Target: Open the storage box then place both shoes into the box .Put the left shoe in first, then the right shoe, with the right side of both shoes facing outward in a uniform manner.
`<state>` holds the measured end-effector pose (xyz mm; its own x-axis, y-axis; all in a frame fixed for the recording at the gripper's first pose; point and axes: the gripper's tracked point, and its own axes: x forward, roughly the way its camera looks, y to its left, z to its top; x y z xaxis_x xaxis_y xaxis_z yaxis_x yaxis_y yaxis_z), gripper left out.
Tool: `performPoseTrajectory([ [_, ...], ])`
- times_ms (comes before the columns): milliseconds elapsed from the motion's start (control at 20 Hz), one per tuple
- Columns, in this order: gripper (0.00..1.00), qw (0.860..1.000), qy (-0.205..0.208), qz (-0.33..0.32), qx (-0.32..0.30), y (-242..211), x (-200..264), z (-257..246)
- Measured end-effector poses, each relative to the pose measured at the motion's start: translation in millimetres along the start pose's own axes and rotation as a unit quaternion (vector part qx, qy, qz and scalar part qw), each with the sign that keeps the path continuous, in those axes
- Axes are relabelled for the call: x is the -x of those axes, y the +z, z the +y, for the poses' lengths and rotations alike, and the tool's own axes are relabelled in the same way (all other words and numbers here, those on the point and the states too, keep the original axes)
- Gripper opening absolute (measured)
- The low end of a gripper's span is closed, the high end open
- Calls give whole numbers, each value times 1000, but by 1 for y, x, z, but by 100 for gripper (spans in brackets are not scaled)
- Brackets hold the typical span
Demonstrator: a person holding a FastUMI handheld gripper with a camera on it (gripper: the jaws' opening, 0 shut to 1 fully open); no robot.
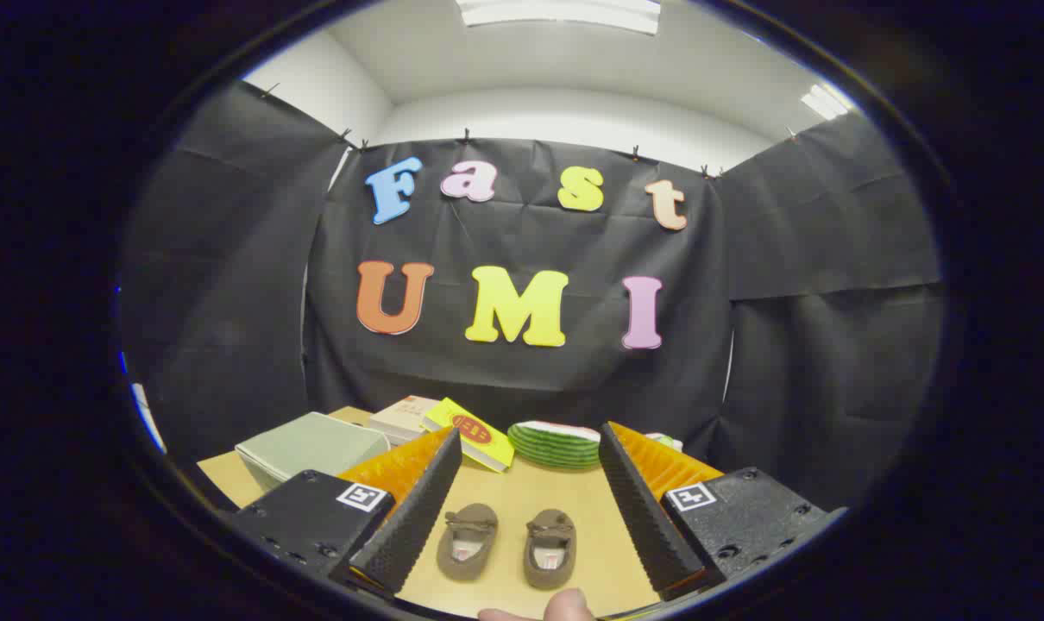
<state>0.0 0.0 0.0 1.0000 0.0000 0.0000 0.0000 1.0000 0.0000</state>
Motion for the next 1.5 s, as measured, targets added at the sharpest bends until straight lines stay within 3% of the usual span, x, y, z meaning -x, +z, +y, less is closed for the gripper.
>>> performPoseTrajectory([
  [1500, 100, 999, 14, 17, -32, -3, -13, -6],
])
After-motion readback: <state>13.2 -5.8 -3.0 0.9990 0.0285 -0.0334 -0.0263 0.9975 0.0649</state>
